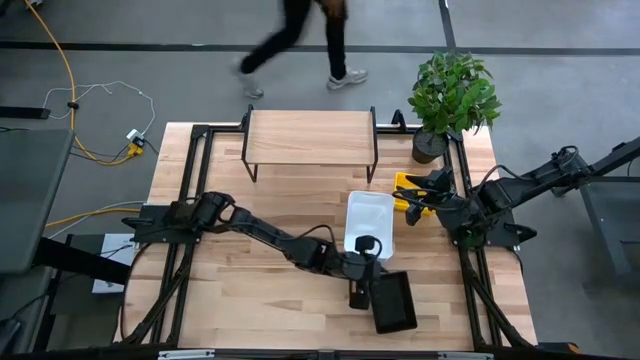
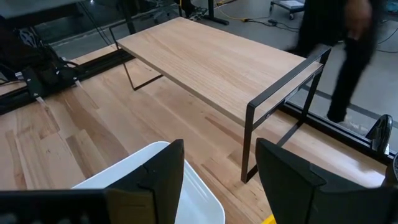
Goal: Stack baskets on shelf by color
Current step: Stack the left black bin on the black bins, then put the stacked black bins on the shelf
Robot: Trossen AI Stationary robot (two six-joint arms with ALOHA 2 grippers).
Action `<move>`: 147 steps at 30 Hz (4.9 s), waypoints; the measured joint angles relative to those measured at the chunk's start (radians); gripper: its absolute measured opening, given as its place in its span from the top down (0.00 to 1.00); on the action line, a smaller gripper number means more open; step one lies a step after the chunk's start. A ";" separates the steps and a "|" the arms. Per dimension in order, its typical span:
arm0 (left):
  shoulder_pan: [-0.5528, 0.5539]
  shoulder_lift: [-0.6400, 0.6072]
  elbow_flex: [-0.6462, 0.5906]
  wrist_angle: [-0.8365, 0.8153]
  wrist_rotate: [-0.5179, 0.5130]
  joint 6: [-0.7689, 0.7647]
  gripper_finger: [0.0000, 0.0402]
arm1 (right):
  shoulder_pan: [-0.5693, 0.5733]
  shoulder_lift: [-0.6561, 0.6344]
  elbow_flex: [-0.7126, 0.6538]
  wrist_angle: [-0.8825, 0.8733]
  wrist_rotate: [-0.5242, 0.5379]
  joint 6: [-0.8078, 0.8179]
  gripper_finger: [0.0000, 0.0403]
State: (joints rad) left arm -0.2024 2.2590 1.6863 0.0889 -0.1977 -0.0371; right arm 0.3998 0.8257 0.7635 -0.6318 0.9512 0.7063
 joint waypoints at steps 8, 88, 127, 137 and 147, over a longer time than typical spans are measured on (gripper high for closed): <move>-0.013 -0.027 0.134 -0.285 0.000 0.059 0.56 | 0.000 0.000 0.000 0.000 -0.026 0.000 0.54; -0.100 -1.024 -0.921 0.123 -0.233 0.037 0.55 | 0.376 0.834 0.367 -0.356 -0.803 1.135 0.54; -0.282 -1.208 -0.919 -0.200 -0.685 -0.065 0.55 | 0.253 0.848 0.903 -0.582 -0.415 0.552 0.99; -0.350 -1.208 -0.919 -0.199 -0.690 -0.067 0.55 | -0.218 0.846 1.021 -0.527 -0.200 0.192 0.99; -0.392 -1.208 -0.919 -0.198 -0.734 -0.082 0.55 | -0.658 0.848 0.990 -0.450 -0.450 0.079 0.99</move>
State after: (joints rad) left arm -0.5939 1.0506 0.7670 -0.1091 -0.9313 -0.1187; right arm -0.2580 1.6737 1.7540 -1.0820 0.5016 0.7852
